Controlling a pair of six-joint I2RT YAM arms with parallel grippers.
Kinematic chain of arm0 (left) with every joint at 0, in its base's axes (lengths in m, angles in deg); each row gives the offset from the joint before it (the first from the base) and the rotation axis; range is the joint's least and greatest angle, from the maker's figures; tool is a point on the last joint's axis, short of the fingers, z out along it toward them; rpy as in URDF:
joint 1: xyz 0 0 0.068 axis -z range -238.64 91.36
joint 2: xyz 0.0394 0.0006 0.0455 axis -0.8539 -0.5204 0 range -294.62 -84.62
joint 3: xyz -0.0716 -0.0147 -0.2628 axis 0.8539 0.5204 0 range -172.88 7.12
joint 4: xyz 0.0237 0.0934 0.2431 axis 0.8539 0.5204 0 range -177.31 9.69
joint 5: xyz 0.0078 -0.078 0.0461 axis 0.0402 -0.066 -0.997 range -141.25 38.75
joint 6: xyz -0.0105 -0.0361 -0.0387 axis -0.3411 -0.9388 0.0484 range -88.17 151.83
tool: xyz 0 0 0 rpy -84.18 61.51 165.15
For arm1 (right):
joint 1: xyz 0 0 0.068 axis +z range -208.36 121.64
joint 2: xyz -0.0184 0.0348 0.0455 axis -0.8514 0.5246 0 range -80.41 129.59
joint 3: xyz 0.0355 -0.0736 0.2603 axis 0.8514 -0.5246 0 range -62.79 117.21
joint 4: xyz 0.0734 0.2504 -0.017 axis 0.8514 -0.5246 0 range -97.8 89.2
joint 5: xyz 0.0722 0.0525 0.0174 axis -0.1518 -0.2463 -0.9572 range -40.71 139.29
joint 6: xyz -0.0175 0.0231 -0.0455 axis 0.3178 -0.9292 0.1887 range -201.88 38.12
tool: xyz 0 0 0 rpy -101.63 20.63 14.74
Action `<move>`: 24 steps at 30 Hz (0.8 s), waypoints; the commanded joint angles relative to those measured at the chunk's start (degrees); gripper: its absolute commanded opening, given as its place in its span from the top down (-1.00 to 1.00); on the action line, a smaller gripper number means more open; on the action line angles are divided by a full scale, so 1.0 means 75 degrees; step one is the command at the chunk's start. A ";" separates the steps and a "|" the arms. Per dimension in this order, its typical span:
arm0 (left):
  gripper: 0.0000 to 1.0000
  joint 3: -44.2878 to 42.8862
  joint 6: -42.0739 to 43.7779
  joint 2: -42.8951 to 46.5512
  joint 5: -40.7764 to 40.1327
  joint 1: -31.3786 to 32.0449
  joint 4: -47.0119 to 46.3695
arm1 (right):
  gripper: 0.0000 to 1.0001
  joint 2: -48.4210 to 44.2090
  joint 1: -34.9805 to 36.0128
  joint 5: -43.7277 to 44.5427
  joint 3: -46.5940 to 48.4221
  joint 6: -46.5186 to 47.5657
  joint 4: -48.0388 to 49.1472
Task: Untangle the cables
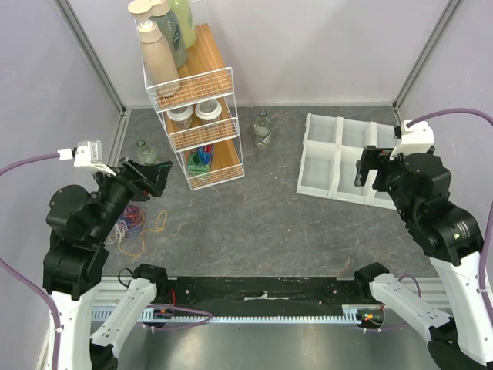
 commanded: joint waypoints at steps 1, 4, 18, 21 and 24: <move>-0.69 0.0392 -0.0152 -0.0487 -0.1845 -0.0025 0.1706 | -0.96 0.0089 0.0014 -0.0519 -0.0084 -0.0086 0.0058; -0.74 0.0965 -0.1005 -0.1236 -0.3227 -0.0025 0.2633 | -0.96 0.0334 0.0014 -0.1094 -0.0131 -0.0062 0.0047; -0.99 0.2701 -0.4030 -0.3077 -0.4229 -0.4146 0.2273 | -0.96 0.0067 0.0026 -0.2291 -0.0343 -0.0214 -0.0023; -0.99 0.2526 -0.4348 -0.3581 -0.3481 -0.4887 0.1957 | -0.96 -0.0063 0.0026 -0.2197 -0.0354 -0.0156 -0.0105; -0.98 0.2468 -0.4255 -0.4131 -0.2884 -0.5285 0.1136 | -0.96 -0.0157 0.0014 -0.2220 -0.0436 -0.0155 -0.0129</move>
